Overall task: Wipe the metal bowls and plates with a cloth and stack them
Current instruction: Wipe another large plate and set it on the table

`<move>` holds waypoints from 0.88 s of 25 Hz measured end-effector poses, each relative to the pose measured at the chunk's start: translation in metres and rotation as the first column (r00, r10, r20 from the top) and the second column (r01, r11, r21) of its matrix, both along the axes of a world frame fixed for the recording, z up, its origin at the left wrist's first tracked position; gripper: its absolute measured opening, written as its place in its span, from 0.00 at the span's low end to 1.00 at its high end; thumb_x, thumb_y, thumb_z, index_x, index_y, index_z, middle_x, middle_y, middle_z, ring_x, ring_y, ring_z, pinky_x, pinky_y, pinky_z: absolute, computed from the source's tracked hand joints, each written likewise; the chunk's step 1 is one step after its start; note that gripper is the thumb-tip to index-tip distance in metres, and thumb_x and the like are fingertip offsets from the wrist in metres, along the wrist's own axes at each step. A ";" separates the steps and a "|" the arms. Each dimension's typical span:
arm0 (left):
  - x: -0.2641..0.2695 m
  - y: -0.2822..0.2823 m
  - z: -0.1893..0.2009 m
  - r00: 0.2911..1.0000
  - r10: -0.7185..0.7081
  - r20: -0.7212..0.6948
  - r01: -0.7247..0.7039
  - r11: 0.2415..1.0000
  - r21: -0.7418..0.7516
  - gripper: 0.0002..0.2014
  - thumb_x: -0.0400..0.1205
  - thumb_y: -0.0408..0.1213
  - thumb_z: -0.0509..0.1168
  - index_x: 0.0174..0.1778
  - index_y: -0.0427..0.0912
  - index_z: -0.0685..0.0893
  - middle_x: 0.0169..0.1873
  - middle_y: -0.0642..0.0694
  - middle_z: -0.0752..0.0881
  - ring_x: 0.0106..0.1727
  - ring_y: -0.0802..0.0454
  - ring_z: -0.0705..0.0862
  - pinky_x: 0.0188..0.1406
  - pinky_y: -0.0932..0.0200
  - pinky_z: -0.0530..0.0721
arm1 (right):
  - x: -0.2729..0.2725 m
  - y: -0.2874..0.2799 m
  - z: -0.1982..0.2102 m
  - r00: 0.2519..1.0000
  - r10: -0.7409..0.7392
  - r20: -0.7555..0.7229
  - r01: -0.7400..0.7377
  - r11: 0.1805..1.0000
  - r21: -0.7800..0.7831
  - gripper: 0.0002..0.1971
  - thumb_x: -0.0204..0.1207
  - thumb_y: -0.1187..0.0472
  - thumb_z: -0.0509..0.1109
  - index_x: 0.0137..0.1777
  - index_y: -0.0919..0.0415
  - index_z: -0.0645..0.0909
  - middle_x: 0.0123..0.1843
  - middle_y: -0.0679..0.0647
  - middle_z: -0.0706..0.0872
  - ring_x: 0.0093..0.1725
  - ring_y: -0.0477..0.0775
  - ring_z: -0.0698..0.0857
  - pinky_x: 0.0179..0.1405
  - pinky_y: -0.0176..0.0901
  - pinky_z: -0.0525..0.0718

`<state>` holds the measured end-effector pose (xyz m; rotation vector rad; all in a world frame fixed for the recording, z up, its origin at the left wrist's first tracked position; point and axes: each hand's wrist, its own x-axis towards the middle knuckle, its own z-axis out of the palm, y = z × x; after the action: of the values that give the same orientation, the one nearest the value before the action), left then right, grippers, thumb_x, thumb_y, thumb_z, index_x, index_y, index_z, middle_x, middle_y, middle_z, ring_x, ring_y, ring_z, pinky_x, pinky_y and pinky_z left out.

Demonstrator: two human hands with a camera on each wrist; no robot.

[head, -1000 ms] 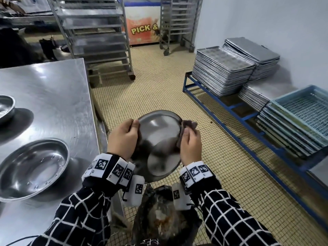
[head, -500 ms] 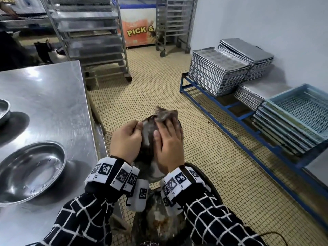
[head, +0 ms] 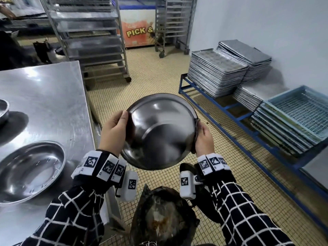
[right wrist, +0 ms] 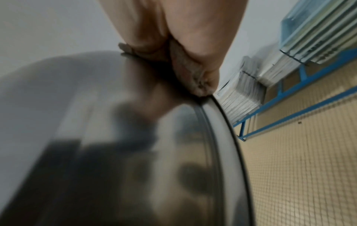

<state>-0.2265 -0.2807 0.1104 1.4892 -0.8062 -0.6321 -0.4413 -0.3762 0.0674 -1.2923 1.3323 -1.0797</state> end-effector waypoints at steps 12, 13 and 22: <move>-0.027 0.003 0.007 0.920 -0.215 0.326 0.199 0.976 0.082 0.11 0.85 0.39 0.61 0.37 0.45 0.82 0.29 0.49 0.82 0.33 0.51 0.79 0.34 0.58 0.79 | 0.005 -0.031 0.059 0.704 0.205 -0.681 -0.606 0.672 -0.425 0.15 0.85 0.54 0.59 0.52 0.66 0.80 0.40 0.56 0.84 0.39 0.57 0.83 0.32 0.33 0.69; -0.026 0.003 0.006 0.924 -0.181 0.337 0.168 0.984 0.067 0.12 0.85 0.39 0.62 0.35 0.45 0.81 0.27 0.49 0.81 0.31 0.51 0.78 0.33 0.53 0.78 | 0.009 -0.028 0.057 0.746 0.156 -0.648 -0.559 0.675 -0.481 0.14 0.85 0.55 0.60 0.55 0.66 0.80 0.42 0.57 0.86 0.42 0.57 0.84 0.35 0.33 0.69; -0.029 0.005 0.002 0.973 -0.007 0.230 -0.011 0.997 0.074 0.14 0.84 0.42 0.63 0.34 0.39 0.82 0.30 0.37 0.84 0.34 0.38 0.81 0.39 0.40 0.81 | 0.061 0.058 0.021 0.799 -0.169 -0.577 -0.268 0.760 -0.593 0.25 0.83 0.44 0.51 0.68 0.58 0.78 0.71 0.61 0.77 0.72 0.57 0.72 0.74 0.51 0.68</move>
<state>-0.2556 -0.2759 0.1122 1.6521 -0.9673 -0.4976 -0.3800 -0.3185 0.0885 -2.3555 1.3908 -1.1924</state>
